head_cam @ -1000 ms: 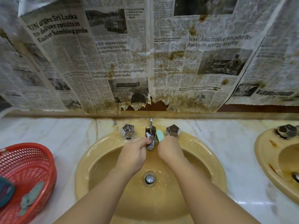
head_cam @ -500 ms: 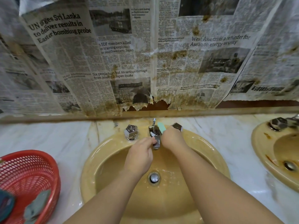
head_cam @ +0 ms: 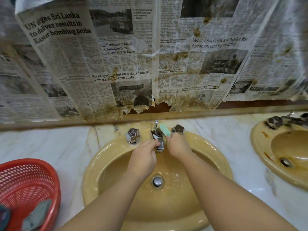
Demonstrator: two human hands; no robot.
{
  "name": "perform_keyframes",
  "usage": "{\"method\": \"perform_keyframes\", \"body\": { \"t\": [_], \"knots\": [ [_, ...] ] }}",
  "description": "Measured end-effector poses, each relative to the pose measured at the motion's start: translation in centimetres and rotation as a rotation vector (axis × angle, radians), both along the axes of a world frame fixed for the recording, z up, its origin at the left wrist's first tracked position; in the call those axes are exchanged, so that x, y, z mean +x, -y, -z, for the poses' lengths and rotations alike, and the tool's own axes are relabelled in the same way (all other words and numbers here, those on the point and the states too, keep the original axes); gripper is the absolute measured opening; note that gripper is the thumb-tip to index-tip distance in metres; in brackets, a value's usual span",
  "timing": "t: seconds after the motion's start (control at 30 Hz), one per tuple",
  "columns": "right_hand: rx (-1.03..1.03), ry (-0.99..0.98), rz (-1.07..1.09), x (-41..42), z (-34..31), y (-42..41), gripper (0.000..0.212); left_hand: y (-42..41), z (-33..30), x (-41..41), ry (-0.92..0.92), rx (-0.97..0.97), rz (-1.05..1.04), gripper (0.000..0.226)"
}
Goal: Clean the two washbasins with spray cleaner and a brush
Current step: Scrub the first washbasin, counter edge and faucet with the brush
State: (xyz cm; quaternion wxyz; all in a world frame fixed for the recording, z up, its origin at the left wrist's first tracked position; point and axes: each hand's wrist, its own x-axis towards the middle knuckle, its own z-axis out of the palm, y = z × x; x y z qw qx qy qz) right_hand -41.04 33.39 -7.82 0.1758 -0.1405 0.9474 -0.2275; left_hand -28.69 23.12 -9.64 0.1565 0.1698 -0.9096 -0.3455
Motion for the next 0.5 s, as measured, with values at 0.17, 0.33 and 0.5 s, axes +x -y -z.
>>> {"method": "perform_keyframes", "body": {
  "t": [0.17,0.33,0.5],
  "knots": [
    [0.130,-0.007,0.056,1.7,1.3,-1.3,0.018,0.0,0.1,0.1,0.002,-0.001,0.004,0.045],
    [0.134,-0.058,-0.071,0.5,1.5,-0.4,0.020,0.0,0.2,0.1,0.000,0.008,-0.003,0.045],
    [0.125,-0.109,-0.077,1.0,2.8,-3.2,0.021,0.2,0.3,0.1,-0.001,0.009,0.005,0.047]
  ]
}}
